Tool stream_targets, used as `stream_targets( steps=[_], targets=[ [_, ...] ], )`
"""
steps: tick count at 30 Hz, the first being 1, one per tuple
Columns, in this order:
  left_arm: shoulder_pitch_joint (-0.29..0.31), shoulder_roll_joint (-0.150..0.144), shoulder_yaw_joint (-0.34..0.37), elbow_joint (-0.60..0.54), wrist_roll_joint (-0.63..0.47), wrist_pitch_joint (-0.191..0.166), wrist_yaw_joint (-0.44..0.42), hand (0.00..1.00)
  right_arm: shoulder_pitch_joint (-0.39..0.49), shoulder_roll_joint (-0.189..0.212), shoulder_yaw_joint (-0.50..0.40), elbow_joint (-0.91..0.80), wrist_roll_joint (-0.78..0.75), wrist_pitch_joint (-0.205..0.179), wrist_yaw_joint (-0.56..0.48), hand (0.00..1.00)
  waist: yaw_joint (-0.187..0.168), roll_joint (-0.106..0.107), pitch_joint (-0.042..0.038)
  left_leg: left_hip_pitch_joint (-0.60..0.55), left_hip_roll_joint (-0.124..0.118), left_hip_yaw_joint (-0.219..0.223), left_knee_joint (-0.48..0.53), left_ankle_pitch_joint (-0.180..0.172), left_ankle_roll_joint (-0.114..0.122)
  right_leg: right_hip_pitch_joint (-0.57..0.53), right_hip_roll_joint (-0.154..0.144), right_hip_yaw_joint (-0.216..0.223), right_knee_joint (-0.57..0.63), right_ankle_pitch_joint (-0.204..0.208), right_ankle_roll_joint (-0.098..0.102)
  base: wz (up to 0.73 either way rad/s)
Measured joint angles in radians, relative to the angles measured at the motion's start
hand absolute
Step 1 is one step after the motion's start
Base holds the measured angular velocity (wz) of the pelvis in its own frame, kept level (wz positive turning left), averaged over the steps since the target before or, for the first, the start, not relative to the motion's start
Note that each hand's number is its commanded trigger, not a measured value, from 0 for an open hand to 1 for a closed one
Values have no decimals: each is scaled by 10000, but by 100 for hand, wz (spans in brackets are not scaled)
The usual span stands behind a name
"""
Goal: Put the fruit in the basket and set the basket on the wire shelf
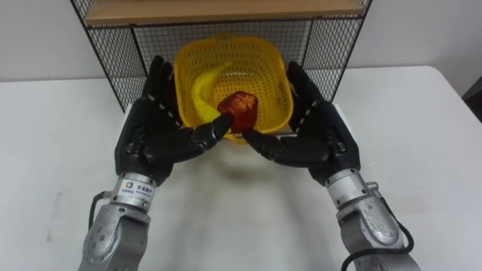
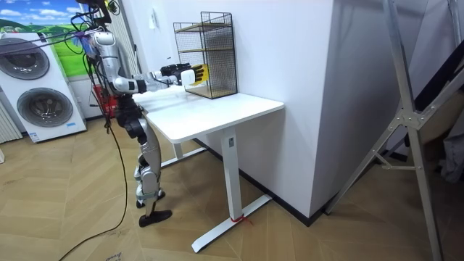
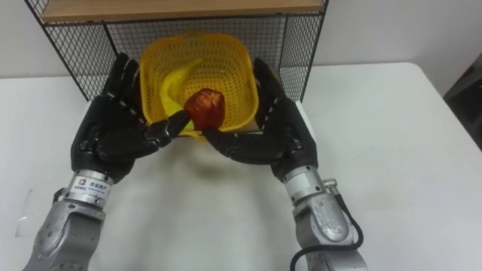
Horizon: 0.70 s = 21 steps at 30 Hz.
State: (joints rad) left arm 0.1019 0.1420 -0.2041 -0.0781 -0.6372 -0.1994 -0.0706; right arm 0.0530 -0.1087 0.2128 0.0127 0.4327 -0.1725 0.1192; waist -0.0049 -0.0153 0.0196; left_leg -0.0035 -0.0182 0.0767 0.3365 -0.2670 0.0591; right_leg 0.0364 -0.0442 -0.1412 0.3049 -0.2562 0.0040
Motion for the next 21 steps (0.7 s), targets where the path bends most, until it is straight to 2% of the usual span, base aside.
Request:
stream_targets(
  steps=[5, 7, 11, 15, 18, 21],
  targets=[
    [-20, -180, -43, 28, 201, 143, 1, 0, -262, 5, 29, 291, -11, 3, -354, 0, -61, 198, 78, 105, 44, 8, -108, 1, -2, 204, 71, -1, -326, 177, 5, 0],
    [-86, -181, -45, 87, 222, 275, 1, 0, -413, 1, 43, 556, -2, 12, -473, 0, -110, 222, 74, 171, 40, 18, -154, 5, -8, 241, 70, 2, -327, 181, 11, -3],
    [-644, -190, -37, 688, 257, 478, 5, 0, -489, 15, 42, 600, 119, 212, -679, 0, -145, 220, 75, 281, 43, 12, -170, 7, -11, 337, 84, 5, -335, 184, 7, -1],
    [-1128, -202, -21, 1140, 775, 499, 16, 0, -742, -19, 2, 611, 196, 286, -877, 0, -152, 222, 73, 382, 42, 21, -244, 25, -35, 397, 85, -11, -345, 204, 7, -1],
    [-1800, -211, 77, 1914, 820, 772, 183, 0, -1345, -30, -18, 1017, 340, 613, -1026, 0, -161, 220, 71, 535, 49, 21, -351, 71, -57, 589, 110, -25, -537, 286, -4, 0],
    [-2239, -452, 99, 2387, 1106, 1092, 482, 0, -2248, -5, -141, 1745, 394, 898, -1209, 0, -160, 214, 71, 693, 55, 16, -436, 109, -58, 801, 139, -23, -724, 379, -4, 1]
  ],
)
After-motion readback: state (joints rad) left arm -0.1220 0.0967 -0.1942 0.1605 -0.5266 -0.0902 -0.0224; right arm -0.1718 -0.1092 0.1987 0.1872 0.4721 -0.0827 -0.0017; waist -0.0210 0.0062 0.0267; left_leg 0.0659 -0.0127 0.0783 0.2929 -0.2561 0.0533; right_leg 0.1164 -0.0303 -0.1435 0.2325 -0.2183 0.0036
